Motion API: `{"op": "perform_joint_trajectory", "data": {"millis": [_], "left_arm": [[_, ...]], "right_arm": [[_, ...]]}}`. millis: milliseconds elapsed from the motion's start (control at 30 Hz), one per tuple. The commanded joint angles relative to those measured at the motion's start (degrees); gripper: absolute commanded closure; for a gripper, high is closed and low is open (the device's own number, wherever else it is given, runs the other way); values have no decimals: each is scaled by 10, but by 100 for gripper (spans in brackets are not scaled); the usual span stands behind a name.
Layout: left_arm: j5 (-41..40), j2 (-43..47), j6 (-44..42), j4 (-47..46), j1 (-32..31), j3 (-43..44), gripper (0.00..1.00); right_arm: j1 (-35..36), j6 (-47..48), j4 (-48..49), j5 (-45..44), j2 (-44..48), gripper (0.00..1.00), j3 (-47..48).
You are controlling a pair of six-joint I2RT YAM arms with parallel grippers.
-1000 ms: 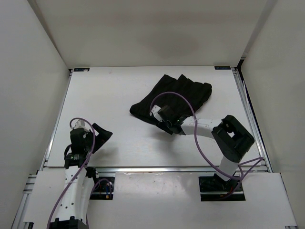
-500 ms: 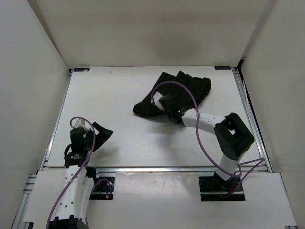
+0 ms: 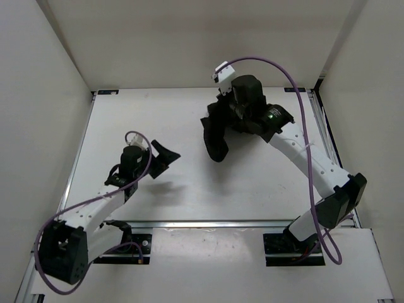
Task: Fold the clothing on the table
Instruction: Flatten the skirt out
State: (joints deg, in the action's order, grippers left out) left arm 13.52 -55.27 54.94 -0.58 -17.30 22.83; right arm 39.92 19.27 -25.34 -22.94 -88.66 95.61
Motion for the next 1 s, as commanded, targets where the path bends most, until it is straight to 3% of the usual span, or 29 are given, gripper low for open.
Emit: {"op": "perform_joint_trajectory", "data": {"millis": [0,200,433,633,733,867,967], "left_arm": [[3,-56,87,-145,-24,80,1],[0,-98,190,-194,-82,124,2],[-81,-18,260,-113,-173,92,1],[-92,-28,185,-51,-203,104,1],[-82,-42,175,-105,-210,82,2],[0,-151,139,-142,-232,125,1],[38,-258,82,-76,-255,235,1]], "right_arm": [[2,-52,-78,30,7,100,12],[8,-65,-74,21,30,100,-28],[-14,-77,-61,0,9,100,-12],[-3,-87,-58,-18,-29,100,25],[3,-96,-66,-8,-46,100,44],[12,-91,-72,-7,-53,100,54],[18,-86,-64,-21,-54,100,54]]}}
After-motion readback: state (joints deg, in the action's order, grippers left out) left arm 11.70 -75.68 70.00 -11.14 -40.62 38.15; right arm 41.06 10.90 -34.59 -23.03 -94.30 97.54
